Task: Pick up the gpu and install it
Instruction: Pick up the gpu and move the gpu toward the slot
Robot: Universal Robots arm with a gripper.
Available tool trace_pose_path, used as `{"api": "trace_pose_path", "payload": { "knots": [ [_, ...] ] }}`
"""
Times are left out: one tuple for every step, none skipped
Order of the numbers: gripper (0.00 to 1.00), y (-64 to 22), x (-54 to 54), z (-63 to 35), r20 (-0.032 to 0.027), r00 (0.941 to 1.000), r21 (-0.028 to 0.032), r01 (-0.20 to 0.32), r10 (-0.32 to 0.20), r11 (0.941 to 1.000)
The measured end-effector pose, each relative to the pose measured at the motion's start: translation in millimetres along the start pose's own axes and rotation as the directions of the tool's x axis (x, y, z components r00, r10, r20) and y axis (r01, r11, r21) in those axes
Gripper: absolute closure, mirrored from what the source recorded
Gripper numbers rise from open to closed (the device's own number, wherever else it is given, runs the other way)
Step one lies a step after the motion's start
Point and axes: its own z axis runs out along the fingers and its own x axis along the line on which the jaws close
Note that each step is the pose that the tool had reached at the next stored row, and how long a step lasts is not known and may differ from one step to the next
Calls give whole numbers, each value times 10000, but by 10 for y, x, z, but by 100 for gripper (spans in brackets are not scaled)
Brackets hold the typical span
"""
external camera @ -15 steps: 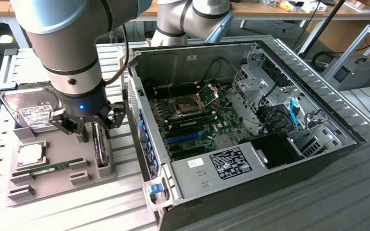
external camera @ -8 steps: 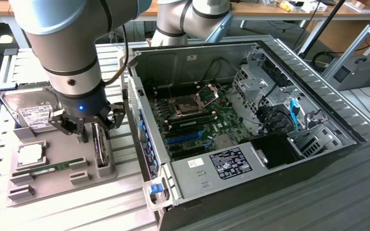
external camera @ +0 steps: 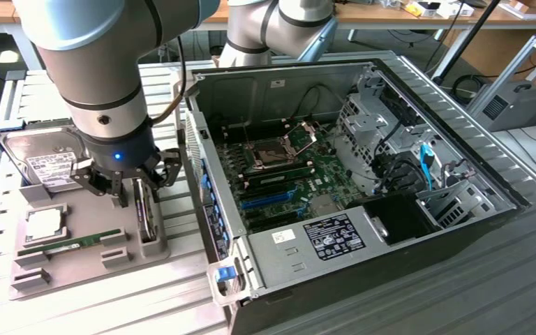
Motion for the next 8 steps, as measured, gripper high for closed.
{"api": "trace_pose_path", "payload": {
  "knots": [
    [49,0,0,0,0,10000,0,0,0,10000],
    [49,0,0,0,0,10000,0,0,0,10000],
    [49,0,0,0,0,10000,0,0,0,10000],
    [49,0,0,0,0,10000,0,0,0,10000],
    [50,0,0,0,0,10000,0,0,0,10000],
    [57,0,0,0,-1,10000,0,0,0,10000],
    [57,0,0,0,0,10000,0,0,0,10000],
    [69,0,0,0,-1,10000,1,1,-1,10000]
  ]
}}
